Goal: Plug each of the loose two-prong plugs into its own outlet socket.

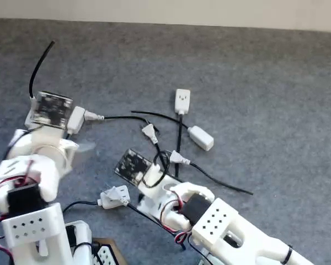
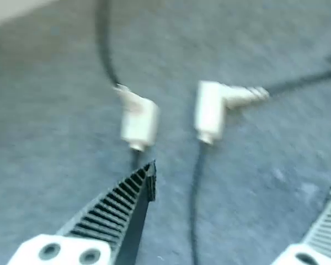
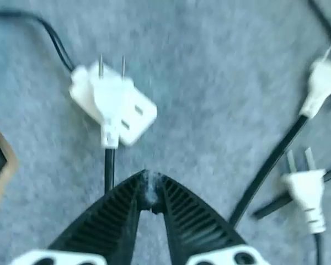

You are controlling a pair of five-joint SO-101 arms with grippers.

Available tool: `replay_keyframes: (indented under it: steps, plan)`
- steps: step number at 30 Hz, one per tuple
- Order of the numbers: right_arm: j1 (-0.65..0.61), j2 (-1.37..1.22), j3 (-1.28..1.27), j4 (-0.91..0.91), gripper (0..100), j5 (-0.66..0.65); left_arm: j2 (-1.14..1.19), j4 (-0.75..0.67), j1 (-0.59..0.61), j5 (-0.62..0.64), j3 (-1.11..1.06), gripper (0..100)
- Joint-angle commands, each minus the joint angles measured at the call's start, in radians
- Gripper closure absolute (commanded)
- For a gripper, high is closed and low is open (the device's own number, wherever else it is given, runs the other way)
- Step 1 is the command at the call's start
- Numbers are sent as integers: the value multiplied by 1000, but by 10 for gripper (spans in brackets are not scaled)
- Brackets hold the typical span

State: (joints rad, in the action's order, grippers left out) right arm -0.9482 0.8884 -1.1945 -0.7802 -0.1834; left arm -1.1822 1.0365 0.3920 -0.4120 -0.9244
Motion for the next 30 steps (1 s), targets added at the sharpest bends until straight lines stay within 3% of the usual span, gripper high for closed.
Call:
replay_keyframes:
  steps: [1,6,11,14,24,30]
  plan:
    - [-5,21,-7,62,992,-14,96,15,70,5,163,560]
    - [-91,21,-1,81,984,25,364,26,177,3,334,560]
    - [-148,-24,33,74,867,14,651,28,254,-40,516,560]
    - [-151,-142,105,62,852,-31,780,57,288,-49,602,560]
    - [-205,-394,269,62,853,-71,1018,98,412,-167,773,560]
    - [-205,-473,308,65,853,-64,1127,98,461,-176,840,560]
